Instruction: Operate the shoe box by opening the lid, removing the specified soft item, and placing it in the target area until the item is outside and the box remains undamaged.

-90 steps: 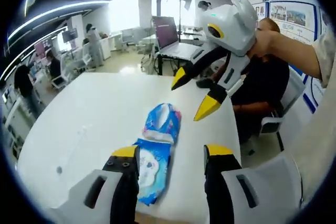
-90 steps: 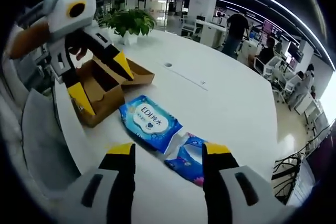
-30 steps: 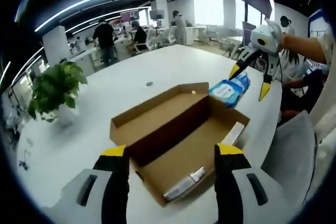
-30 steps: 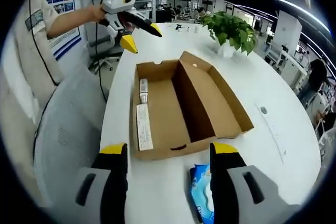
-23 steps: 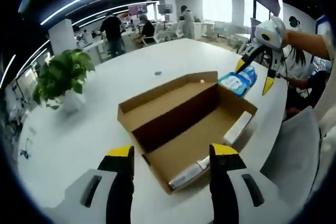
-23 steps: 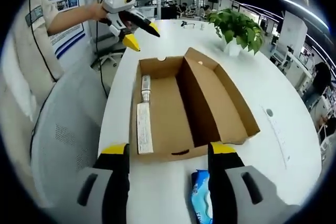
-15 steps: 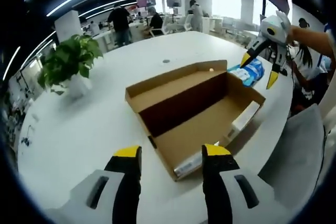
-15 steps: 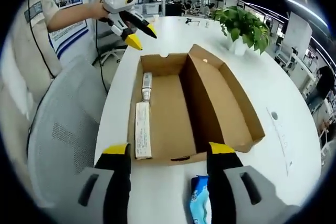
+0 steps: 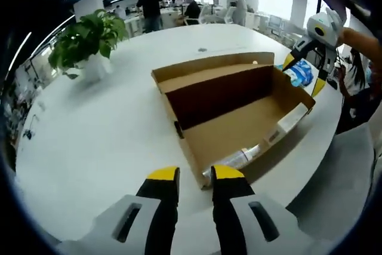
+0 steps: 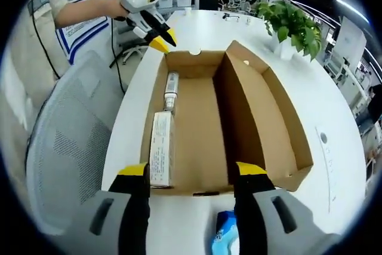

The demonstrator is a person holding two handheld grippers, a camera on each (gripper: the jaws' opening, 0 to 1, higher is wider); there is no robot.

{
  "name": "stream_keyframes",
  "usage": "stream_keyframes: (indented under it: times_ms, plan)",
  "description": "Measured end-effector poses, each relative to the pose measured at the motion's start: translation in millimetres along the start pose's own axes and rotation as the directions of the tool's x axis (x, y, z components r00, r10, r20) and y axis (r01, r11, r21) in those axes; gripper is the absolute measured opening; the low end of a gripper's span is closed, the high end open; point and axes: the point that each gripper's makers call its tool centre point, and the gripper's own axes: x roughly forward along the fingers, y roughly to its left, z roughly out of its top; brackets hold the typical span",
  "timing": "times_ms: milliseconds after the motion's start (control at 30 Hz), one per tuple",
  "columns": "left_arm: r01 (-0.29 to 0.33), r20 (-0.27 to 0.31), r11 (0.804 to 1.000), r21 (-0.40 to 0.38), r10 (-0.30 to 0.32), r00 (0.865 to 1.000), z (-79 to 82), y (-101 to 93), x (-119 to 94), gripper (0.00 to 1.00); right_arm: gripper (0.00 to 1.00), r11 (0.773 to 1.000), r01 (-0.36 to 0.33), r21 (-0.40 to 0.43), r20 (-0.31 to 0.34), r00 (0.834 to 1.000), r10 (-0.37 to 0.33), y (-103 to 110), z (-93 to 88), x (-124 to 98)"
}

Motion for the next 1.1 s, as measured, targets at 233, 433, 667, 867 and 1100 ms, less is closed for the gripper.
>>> stream_keyframes:
  times_ms: [233,433,667,867,1100]
  plan:
    - [0.016,0.014,0.994,-0.108,-0.015,1.000,-4.2,0.8,6,0.08,0.52,0.999,-0.051,-0.013,-0.030,0.998,0.050,4,-3.8,14]
    - [0.027,0.016,0.993,-0.117,-0.025,1.000,-4.7,-4.2,9,0.03,0.53,0.994,-0.110,0.001,-0.033,0.993,0.110,10,-2.9,24]
    - [0.032,0.018,0.990,-0.136,-0.029,0.999,-5.3,-3.4,10,0.03,0.50,0.991,-0.131,-0.012,-0.066,0.989,0.130,13,-8.4,36]
    - [0.037,0.023,0.989,-0.142,-0.034,0.999,-5.7,-1.9,10,0.03,0.51,0.993,-0.118,-0.023,-0.076,0.990,0.116,8,-10.3,35]
    - [0.037,0.022,0.990,-0.135,-0.034,0.999,-6.0,-2.9,10,0.03,0.47,0.992,-0.122,-0.014,-0.080,0.989,0.121,6,-12.6,29]
